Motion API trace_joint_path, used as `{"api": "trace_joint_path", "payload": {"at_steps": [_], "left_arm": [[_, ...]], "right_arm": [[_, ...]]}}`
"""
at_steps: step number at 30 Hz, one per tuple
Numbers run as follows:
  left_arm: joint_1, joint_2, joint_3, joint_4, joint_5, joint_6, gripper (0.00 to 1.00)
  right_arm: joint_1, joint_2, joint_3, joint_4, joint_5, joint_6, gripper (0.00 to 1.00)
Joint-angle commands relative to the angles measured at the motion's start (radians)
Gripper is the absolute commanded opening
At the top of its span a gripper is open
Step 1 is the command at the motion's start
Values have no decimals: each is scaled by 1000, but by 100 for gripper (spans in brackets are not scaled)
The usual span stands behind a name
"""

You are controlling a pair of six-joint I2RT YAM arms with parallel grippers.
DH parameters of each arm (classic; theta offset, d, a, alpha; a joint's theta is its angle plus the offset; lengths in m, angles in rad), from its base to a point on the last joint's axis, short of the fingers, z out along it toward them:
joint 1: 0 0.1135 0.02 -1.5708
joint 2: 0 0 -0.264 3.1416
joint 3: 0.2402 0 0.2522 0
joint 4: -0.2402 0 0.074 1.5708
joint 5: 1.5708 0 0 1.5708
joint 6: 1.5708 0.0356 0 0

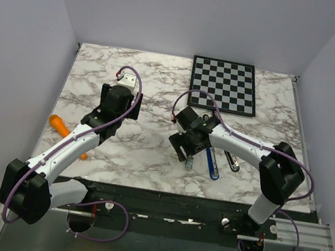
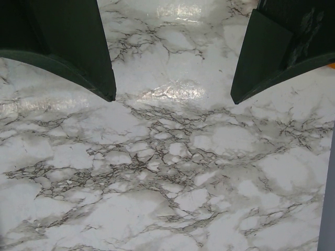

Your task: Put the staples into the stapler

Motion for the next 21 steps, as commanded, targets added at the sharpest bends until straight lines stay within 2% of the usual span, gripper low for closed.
{"api": "trace_joint_path", "payload": {"at_steps": [1,11,21], "left_arm": [[3,-8,17,-7,10,-4,99],[3,-11,18,-7,20,-10,99],[3,-19,15,-7,22,-11,99]], "right_arm": [[5,-69,-63,-32,61,73,83],[15,-87,-170,27,-114,102,80],[63,-18,-112,26,-196,82,77]]}}
